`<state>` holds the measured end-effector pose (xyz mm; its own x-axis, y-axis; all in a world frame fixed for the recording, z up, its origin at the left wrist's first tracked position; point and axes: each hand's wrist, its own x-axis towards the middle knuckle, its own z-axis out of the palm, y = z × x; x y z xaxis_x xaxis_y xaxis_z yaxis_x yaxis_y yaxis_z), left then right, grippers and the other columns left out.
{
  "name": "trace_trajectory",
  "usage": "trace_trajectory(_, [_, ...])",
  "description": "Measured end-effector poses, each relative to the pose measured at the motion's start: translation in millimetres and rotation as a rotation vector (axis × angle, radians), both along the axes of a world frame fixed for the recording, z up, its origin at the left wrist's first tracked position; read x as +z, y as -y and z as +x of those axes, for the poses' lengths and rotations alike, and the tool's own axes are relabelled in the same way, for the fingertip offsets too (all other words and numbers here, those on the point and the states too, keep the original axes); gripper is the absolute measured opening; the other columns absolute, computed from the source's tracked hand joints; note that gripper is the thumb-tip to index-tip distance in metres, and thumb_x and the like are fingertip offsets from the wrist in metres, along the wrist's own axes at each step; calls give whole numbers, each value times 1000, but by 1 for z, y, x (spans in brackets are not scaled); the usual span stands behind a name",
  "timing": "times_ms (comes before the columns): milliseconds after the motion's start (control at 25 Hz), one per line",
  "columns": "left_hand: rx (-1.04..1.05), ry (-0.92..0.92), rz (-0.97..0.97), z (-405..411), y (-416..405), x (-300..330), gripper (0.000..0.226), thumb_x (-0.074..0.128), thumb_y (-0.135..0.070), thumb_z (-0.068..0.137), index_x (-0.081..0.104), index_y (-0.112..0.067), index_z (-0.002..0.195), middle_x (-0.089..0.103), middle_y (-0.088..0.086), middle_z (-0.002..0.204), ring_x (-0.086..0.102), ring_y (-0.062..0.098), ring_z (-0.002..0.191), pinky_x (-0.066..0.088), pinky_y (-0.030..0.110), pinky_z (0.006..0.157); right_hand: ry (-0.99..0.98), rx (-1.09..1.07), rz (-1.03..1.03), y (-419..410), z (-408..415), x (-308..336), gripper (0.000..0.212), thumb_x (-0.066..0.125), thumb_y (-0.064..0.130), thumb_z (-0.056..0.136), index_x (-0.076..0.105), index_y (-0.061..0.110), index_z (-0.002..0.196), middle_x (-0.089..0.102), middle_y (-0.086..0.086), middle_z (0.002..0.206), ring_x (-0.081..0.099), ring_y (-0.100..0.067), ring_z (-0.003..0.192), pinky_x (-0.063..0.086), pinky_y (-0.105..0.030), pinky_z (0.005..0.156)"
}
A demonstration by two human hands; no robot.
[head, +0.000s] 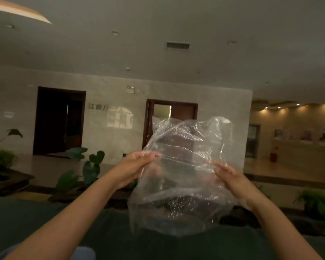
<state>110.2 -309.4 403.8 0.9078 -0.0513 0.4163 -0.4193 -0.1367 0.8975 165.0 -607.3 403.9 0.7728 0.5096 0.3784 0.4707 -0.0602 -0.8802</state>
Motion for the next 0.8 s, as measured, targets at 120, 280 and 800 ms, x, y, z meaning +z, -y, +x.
trace_trajectory(120, [-119,-51,91,-2,-14,-38,33,51,-26,90,57,-37,121,71,-1,108,68,11,93,54,17,71,-100,123,-48,16,10,-37,34,44,20,94,58,40,118,62,-14,107,68,-13,83,55,-15,52])
trace_trajectory(280, [-163,-78,-228,1,-5,-62,24,66,-24,79,71,-32,101,75,3,75,70,11,66,57,22,58,-340,304,345,12,16,-55,30,51,6,81,72,12,102,73,-15,83,70,-22,66,59,-26,53])
trace_trajectory(800, [30,-51,672,-17,11,-53,66,67,-5,76,44,-51,118,52,-27,110,63,-2,68,54,18,56,145,94,-413,19,10,-53,65,71,49,71,34,67,122,28,39,136,27,10,126,27,-24,105])
